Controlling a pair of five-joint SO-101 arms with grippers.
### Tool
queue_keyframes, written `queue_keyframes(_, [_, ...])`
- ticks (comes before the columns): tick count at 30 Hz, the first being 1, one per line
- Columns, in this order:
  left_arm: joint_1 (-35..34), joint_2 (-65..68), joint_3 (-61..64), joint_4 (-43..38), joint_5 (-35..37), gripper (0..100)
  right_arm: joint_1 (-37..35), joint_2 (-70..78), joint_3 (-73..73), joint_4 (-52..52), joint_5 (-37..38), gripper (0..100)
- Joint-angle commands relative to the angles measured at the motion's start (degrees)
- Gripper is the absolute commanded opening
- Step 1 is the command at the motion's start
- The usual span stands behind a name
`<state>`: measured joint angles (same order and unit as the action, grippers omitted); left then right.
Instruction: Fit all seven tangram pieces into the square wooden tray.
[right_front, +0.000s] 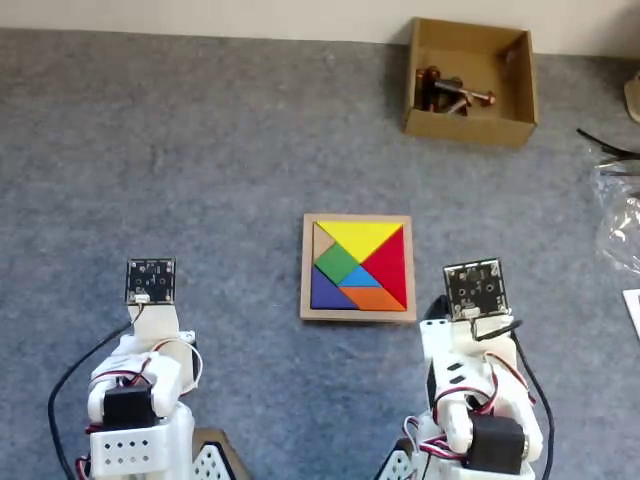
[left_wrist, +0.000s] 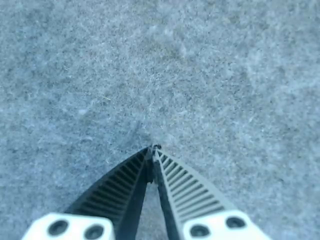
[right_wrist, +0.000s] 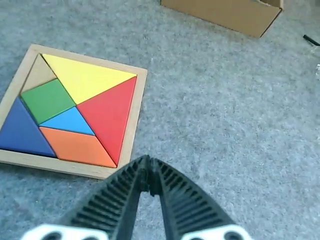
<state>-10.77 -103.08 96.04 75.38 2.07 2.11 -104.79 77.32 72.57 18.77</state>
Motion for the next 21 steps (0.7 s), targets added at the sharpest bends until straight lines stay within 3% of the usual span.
queue_keyframes(1, [-0.48,0.40,1.19,0.44,0.09,0,0.22,-0.48,1.71,-1.45,0.70,0.4])
queue_keyframes(11, [-0.48,0.40,1.19,0.44,0.09,0,-0.22,-0.48,4.79,-1.45,0.70,0.4])
queue_keyframes(21, [-0.48,0.40,1.19,0.44,0.09,0,-6.73,-0.48,17.01,-3.47,0.35,0.4])
